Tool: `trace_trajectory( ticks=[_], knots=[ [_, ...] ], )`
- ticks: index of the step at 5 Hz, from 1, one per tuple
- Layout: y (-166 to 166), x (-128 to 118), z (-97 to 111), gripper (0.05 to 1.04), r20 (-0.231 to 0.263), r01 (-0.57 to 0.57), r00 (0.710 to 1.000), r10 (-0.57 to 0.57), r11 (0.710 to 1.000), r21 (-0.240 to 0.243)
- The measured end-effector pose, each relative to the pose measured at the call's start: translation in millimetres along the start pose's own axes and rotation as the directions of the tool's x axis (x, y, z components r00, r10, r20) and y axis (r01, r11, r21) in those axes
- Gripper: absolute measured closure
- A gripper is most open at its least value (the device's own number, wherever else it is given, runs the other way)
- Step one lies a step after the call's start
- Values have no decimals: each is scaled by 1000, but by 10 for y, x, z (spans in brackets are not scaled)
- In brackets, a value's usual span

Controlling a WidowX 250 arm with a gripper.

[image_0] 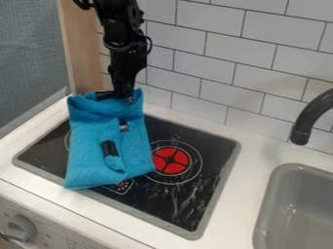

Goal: Unfold the cloth from bottom to top

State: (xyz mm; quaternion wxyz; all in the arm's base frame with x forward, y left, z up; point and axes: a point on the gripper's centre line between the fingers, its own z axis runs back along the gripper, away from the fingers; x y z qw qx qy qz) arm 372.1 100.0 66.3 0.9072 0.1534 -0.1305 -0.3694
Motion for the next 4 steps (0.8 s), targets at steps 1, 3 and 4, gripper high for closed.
trace_trajectory(
  ticks=[1,3,4],
  knots=[
    [101,12,-97,1030,-26,-8,1000,9,1000,23],
    [196,64,-332,1030,-52,-9,999,10,1000,16],
    [220,66,-406,1007,-71,-19,997,19,1000,10]
  ],
)
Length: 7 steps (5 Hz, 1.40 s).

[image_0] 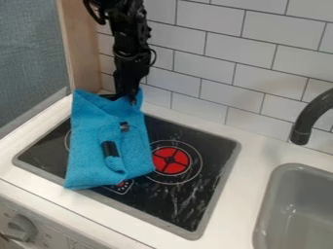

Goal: Unfold the cloth from bottom to top

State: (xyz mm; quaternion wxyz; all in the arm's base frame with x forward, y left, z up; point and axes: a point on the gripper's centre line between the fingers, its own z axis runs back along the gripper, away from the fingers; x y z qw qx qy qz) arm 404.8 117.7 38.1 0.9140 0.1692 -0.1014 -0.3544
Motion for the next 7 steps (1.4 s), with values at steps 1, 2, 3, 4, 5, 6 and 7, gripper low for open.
trace_trajectory(
  ticks=[1,2,3,4,5,6,7],
  knots=[
    [5,3,0,846,-5,-26,1000,26,1000,-7],
    [-17,2,1,588,-4,-52,999,52,998,-24],
    [-39,28,10,295,8,-61,998,61,997,-44],
    [-67,41,15,77,16,-60,998,61,996,-67],
    [-62,66,64,75,37,-59,997,61,996,-73],
    [51,73,260,84,81,-67,994,71,997,-48],
    [81,41,380,84,112,-70,991,74,997,-45]
  ],
)
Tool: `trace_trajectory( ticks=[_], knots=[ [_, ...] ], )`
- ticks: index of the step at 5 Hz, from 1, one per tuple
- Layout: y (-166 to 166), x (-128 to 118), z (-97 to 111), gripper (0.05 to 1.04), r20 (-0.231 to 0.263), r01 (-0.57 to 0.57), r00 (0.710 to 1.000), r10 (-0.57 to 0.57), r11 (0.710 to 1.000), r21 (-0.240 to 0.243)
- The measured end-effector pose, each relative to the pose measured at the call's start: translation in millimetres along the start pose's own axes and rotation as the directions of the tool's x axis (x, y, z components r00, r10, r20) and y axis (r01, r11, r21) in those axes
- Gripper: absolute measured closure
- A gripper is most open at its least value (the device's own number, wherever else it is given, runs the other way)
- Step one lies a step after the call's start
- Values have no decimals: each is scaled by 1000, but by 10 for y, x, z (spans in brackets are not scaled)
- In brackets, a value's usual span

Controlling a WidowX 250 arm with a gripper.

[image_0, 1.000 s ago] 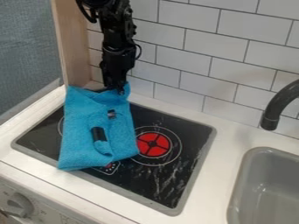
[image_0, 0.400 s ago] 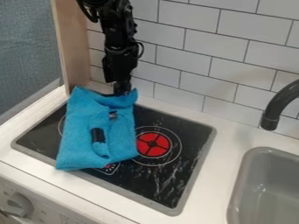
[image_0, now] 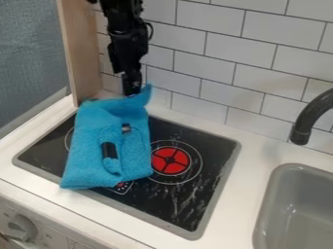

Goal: Unfold the cloth from bottom to top

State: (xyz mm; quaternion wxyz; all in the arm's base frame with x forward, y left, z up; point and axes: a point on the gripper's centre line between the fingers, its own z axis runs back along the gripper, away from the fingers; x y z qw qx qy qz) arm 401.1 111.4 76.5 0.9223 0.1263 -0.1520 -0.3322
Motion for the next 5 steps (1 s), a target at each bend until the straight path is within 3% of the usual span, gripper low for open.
trace_trajectory(
  ticks=[3,5],
  knots=[
    [-65,-30,657,84,114,9,993,-22,994,112],
    [-132,-59,746,84,131,32,990,-47,992,120]
  ],
)
